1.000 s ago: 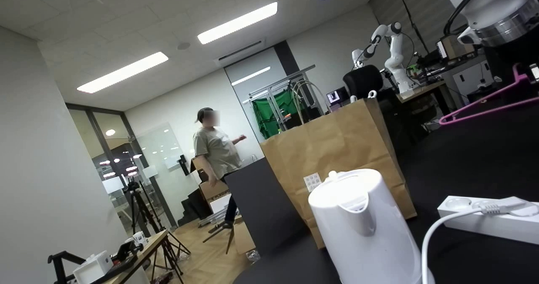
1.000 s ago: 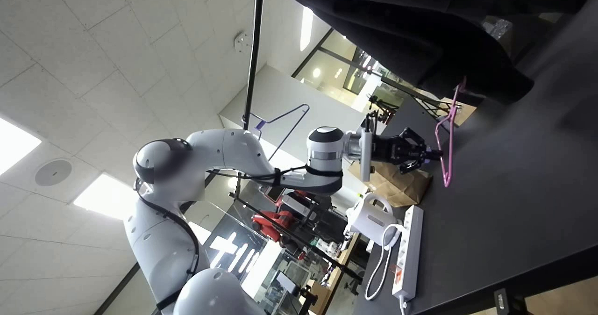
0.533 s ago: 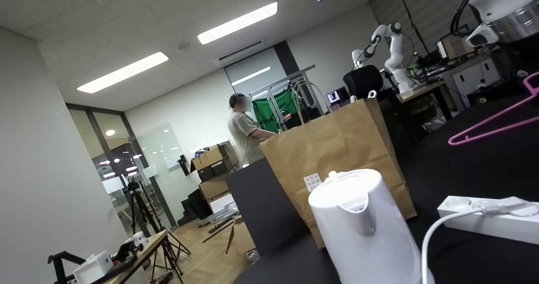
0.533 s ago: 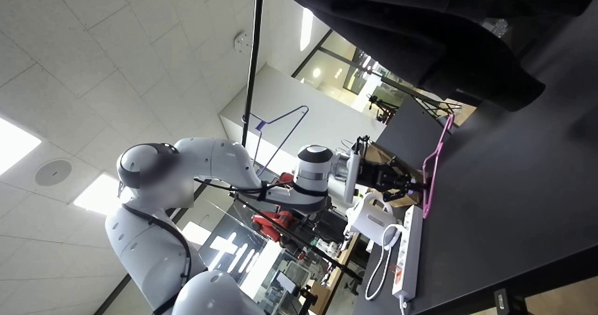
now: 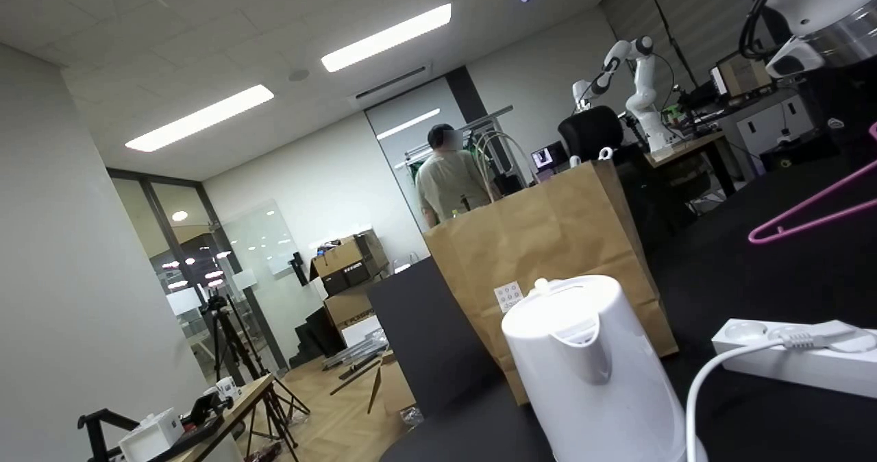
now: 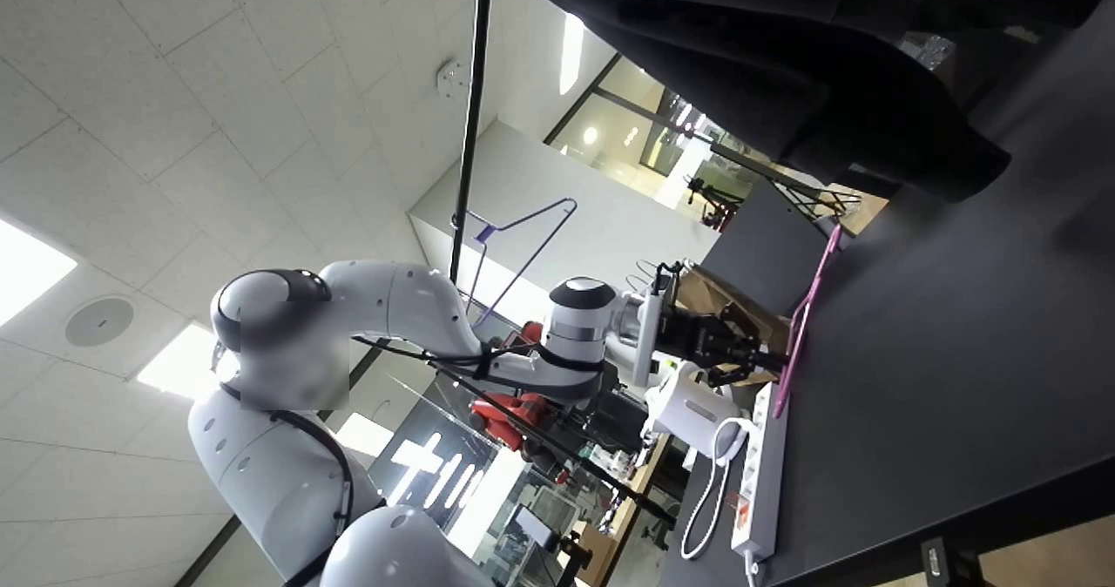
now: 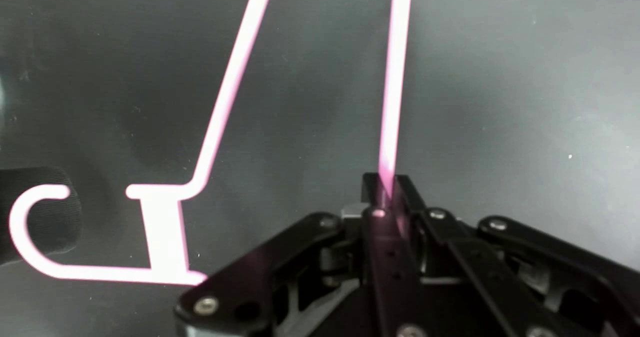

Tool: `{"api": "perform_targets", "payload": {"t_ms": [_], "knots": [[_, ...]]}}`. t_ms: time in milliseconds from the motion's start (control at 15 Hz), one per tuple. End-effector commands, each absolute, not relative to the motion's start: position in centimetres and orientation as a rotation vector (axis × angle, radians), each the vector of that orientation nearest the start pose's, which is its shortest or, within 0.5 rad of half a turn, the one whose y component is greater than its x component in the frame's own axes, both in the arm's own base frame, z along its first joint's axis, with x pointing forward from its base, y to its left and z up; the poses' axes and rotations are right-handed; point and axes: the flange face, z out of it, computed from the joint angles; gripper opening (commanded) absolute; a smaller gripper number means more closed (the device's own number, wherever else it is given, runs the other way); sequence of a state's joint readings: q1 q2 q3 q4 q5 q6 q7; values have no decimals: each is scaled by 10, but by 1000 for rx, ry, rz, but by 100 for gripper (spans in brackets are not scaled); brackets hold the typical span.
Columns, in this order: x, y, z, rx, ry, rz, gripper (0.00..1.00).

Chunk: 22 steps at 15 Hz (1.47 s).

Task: Hang the pink coat hanger on the rod

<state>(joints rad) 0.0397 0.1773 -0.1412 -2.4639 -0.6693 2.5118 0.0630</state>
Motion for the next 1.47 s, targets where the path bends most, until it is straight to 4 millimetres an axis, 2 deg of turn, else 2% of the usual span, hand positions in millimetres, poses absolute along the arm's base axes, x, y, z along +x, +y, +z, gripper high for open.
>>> {"api": "perform_targets", "payload": {"t_ms": [0,200,267,667,933,1000,1067,1200,1400], "knots": [[464,-44,215,-3435,-712,242,8],[464,-44,215,-3435,-713,243,8],[464,-44,215,-3435,-713,243,2],[470,-27,242,-3682,-994,143,2],[471,-13,264,-3825,-1089,84,2],[471,-8,270,-3802,-1088,87,2],[472,-14,254,-3757,-1117,140,8],[473,-7,263,-3767,-1126,111,8],[473,-7,266,-3772,-1124,105,8]]}}
